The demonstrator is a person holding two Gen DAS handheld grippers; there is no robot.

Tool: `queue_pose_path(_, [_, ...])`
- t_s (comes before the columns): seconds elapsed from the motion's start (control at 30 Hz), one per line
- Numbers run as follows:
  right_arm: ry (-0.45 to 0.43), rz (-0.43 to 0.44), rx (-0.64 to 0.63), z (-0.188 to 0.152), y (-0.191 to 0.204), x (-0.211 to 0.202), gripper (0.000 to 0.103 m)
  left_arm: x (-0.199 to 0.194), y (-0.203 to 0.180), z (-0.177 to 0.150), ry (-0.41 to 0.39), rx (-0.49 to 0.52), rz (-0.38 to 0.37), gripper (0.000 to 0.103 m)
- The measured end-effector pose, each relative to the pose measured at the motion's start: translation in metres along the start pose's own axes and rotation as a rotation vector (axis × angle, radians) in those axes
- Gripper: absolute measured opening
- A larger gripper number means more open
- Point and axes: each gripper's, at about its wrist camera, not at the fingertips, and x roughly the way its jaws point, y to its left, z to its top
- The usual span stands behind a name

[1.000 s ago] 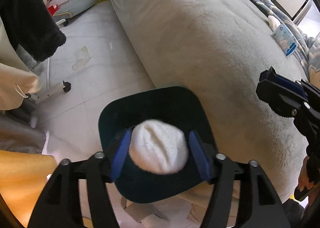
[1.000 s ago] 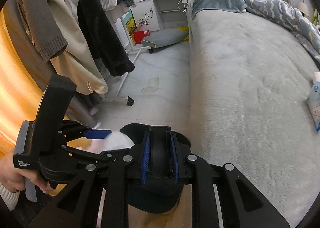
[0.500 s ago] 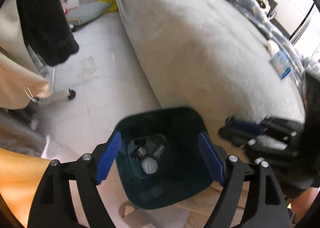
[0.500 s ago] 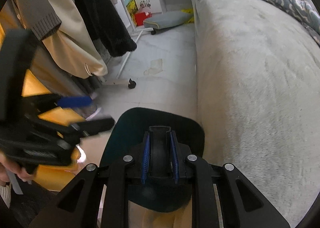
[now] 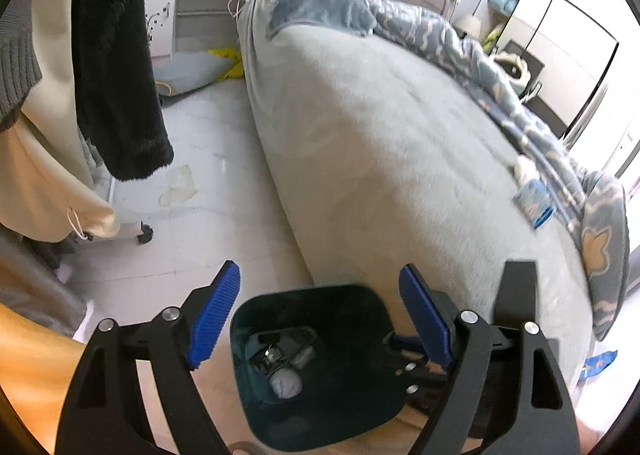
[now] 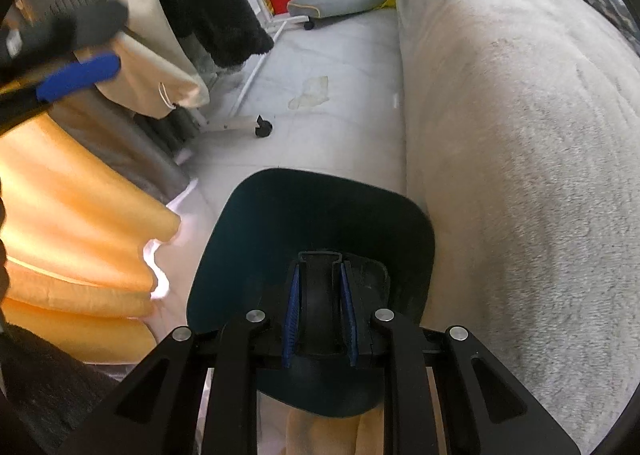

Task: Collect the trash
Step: 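Carry the sock and clip to the teal bin and open both tools, then move both tools back over the bed toward the tissue pack and tape core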

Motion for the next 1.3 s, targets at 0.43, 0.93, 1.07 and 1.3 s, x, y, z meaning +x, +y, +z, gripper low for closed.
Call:
queue_pose_path(0.43, [0.059,0.004,-0.029,0.000,0.003,0.003,0.020,-0.038,-0.014,0.019,-0.202,0.017,-0.066,0.085])
queue_pose_path(0.93, [-0.035,0.015,-0.068,0.012,-0.004,-0.030,0.061,-0.039,-0.036,0.035,-0.286,0.033,-0.090,0.088])
queue_pose_path(1.07, [-0.114,0.005,-0.051,0.019,-0.022,-0.050,0.063,-0.038,-0.048,0.040,-0.311,0.062,-0.075,0.090])
queue_pose_path(1.3, [-0.236,-0.050,-0.029,0.029,-0.055,-0.085,0.068,-0.028,-0.064,0.047,-0.315,0.081,-0.088,0.091])
